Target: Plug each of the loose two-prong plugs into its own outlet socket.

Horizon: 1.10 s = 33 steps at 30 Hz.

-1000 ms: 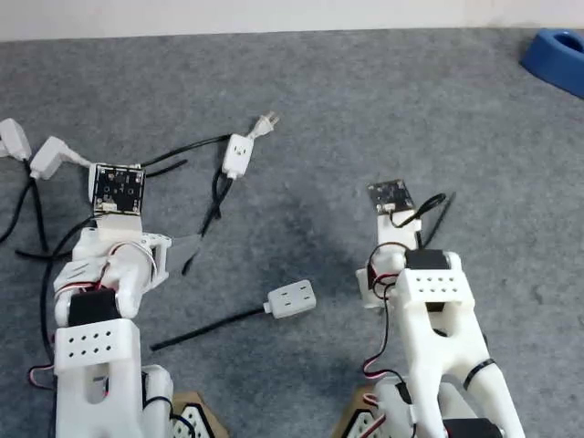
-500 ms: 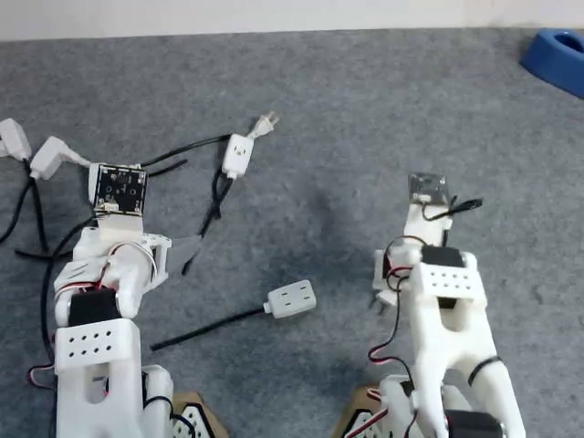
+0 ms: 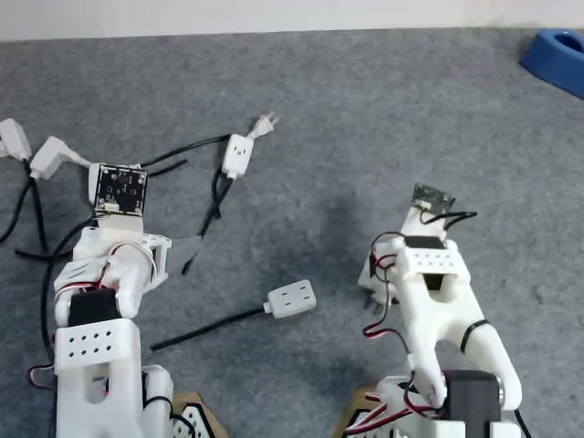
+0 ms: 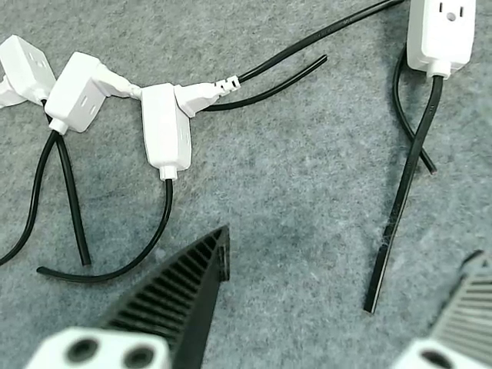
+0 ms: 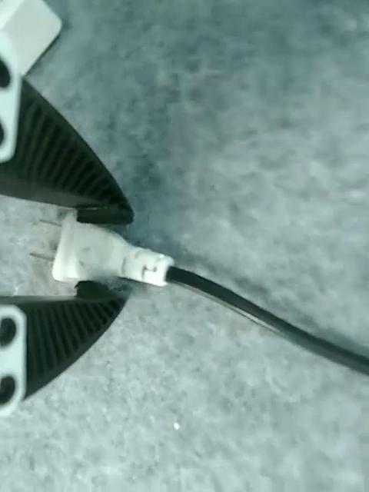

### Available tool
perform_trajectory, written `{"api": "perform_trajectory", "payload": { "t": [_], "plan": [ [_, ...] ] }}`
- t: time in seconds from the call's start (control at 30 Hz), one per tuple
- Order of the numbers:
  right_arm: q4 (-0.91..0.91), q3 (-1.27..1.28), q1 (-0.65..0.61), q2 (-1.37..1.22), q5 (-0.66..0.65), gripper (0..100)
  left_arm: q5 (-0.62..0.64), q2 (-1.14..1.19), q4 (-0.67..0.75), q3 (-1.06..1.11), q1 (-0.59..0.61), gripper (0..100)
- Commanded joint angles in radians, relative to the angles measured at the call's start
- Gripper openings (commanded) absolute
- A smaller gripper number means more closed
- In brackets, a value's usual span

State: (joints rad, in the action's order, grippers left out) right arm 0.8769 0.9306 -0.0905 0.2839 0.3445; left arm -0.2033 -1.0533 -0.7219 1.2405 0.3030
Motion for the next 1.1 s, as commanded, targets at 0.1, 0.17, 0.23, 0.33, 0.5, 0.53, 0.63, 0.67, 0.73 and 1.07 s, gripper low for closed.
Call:
{"api": "perform_trajectory", "payload": {
  "t": [0.1,0.17,0.23,0.33,0.5,0.53,0.63,0.67,0.73,1.07],
  "plan": [
    [-0.031,-0.116,0.030,-0.005,0.015,12.8,-0.008,-0.004,0.015,-0.002,-0.015,43],
    [-0.031,-0.122,0.030,-0.005,0.015,12.8,-0.008,-0.004,0.015,-0.002,-0.015,43],
    [-0.031,-0.120,0.030,-0.005,0.015,12.8,-0.008,-0.004,0.015,-0.002,-0.013,43],
    [-0.045,-0.117,0.033,-0.007,0.015,12.8,-0.008,-0.007,0.015,-0.002,-0.010,43],
    [-0.068,-0.062,0.058,-0.007,0.015,12.8,-0.008,-0.008,0.015,-0.002,-0.010,43],
    [-0.077,-0.054,0.058,-0.007,0.015,12.8,-0.008,-0.008,0.015,-0.002,-0.010,43],
    [-0.084,-0.027,0.059,-0.007,0.015,12.8,-0.008,-0.008,0.015,-0.002,-0.010,43],
    [-0.077,-0.022,0.059,-0.005,0.015,12.8,-0.008,-0.008,0.015,-0.002,-0.010,43],
    [-0.045,-0.024,0.056,-0.005,0.015,12.8,-0.008,-0.008,0.015,-0.002,-0.010,43],
    [-0.012,-0.027,0.056,-0.005,0.015,6.1,-0.008,-0.008,0.015,-0.002,-0.008,43]
  ]
}}
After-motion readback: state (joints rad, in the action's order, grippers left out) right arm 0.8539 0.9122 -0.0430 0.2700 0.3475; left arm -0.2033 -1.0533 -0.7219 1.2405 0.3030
